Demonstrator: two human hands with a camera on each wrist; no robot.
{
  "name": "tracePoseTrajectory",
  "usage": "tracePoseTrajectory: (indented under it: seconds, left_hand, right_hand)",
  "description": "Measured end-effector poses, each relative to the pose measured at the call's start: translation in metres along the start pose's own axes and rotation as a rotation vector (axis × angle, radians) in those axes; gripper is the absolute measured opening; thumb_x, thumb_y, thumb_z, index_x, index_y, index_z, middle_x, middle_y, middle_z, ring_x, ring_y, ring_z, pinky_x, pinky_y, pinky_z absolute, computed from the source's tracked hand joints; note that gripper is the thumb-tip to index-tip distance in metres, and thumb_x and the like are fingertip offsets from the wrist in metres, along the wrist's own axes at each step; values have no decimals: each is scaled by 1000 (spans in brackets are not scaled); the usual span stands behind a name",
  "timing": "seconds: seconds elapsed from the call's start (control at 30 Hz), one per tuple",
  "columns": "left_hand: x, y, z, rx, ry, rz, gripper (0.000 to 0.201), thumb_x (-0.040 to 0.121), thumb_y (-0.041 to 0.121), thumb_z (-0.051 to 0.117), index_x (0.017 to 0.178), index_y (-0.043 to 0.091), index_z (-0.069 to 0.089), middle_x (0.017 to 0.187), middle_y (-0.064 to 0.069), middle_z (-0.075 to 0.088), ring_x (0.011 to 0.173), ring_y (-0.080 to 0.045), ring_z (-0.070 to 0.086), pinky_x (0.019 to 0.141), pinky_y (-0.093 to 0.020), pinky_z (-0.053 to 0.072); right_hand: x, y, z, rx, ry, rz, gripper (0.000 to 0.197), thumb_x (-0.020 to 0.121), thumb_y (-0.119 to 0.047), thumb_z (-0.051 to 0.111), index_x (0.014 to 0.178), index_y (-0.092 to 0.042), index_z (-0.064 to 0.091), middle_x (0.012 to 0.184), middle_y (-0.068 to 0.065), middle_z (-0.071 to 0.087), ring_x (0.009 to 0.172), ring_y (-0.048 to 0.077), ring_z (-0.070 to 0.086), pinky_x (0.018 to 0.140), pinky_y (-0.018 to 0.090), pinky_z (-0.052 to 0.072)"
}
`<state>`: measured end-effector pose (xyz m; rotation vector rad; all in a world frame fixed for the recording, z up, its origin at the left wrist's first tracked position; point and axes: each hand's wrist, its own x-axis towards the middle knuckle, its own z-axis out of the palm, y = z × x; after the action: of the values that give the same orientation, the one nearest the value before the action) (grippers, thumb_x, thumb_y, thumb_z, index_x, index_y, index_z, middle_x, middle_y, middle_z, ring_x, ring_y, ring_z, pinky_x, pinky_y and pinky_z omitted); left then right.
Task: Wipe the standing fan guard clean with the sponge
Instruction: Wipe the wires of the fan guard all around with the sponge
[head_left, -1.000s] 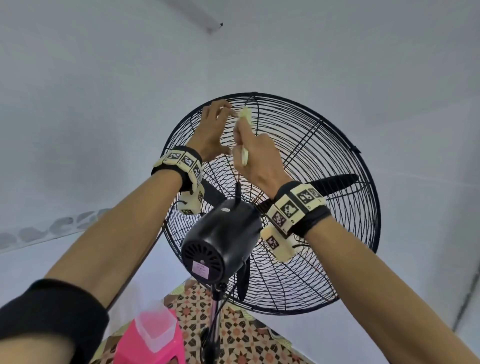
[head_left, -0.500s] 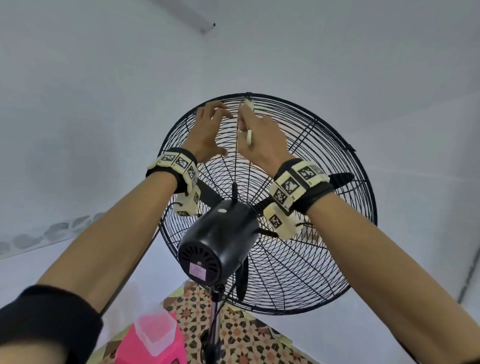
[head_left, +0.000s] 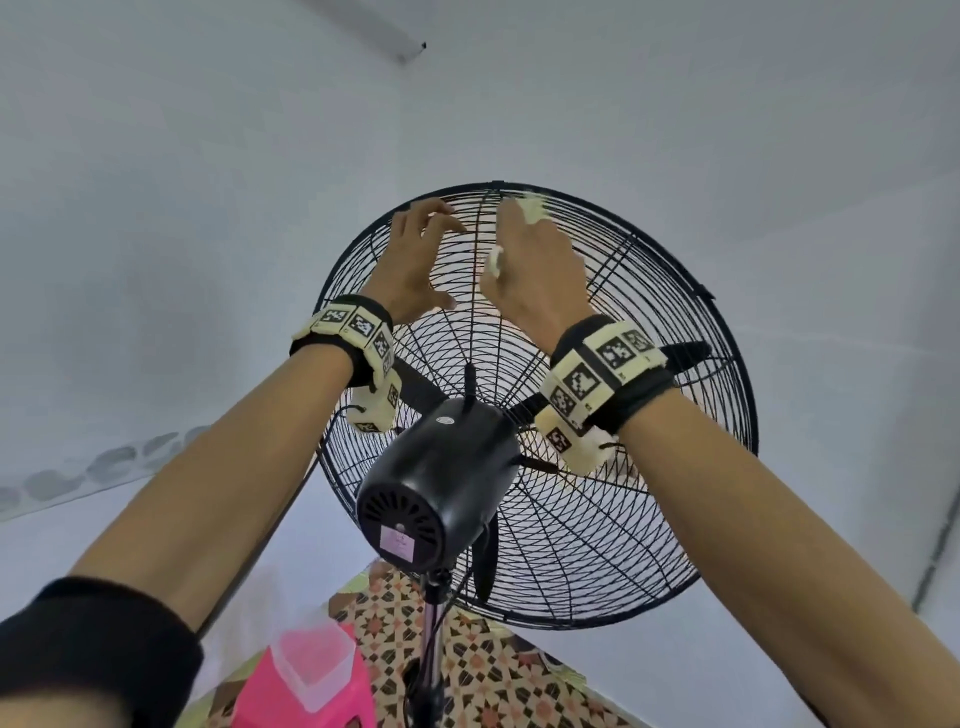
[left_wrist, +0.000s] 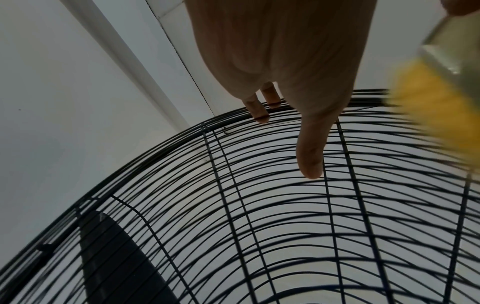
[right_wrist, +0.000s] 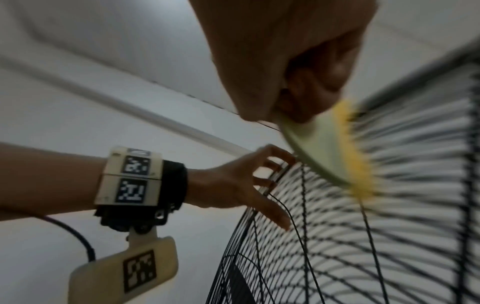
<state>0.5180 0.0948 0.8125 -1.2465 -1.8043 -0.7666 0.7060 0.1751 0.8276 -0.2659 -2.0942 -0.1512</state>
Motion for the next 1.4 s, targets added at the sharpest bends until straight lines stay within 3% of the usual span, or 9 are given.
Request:
tracePoseTrajectory:
  seconds: [0.17,0.33,0.6,0.7,0.77,0.83,1.0,1.27,1.4]
  left_hand:
    - [0,7,0,14,-2,-13,101,54,18,102,140,8,50,152,-15,38,134,-37,35,107,-38,35]
    - [1,5,-4,32,-24,-21,107,54,21,102,144,3,48,152,-18,36,134,-40,33,110,-40,33]
    - [0,6,-3,11,-8,-23,101,51,18,103,138,11,52,148,-12,39,131,-34,36,106,-34,34]
    - [1,6,-1,13,-10,-27,100,52,18,102,138,12,51,149,-11,38,132,-34,35,106,-34,32]
    - [2,5,-2,22,-12,-27,100,52,19,103,138,11,52,149,-12,38,132,-35,35,105,-34,32]
    - [2,6,-4,17,-13,-22,101,51,20,103,138,11,52,149,-12,39,132,-36,35,107,-37,33]
    - [2,7,-3,15,-13,-30,100,52,19,103,138,13,51,149,-10,38,132,-33,35,106,-32,31]
    - [0,6,-8,33,-17,-53,101,53,20,103,139,12,50,150,-12,37,134,-34,33,109,-36,31]
    - [0,7,-6,29,-13,-40,101,53,18,103,139,12,51,150,-11,38,134,-34,33,107,-32,29]
  right_hand:
    - [11,-4,-11,-17,-1,118,31,96,-20,61,122,-5,53,117,12,63,109,27,61,73,31,37]
    - [30,-6,-15,534,-2,-52,17,90,-20,62,92,-16,46,65,-7,53,50,4,46,54,23,38]
    - [53,14,-54,-194,-138,103,42,91,-29,59,124,-4,59,124,16,57,116,35,55,86,36,43]
    - [60,11,-53,66,-161,135,33,83,-28,59,113,-14,63,111,11,57,101,29,57,83,34,47]
    - [56,5,-49,267,-158,133,4,80,-27,57,84,-26,56,92,5,60,82,25,55,70,35,50]
    - [55,13,-42,298,-170,141,18,82,-25,57,71,-25,42,77,1,54,72,23,47,60,29,37]
    - [58,30,-63,-133,-142,170,24,84,-28,59,103,-14,55,100,6,50,97,28,54,76,32,40]
    - [71,9,-43,376,-235,128,17,76,-25,55,67,-25,40,81,1,53,74,26,51,58,27,38]
    - [70,24,-54,8,-191,100,13,85,-29,58,90,-19,51,95,3,54,88,26,52,71,29,41]
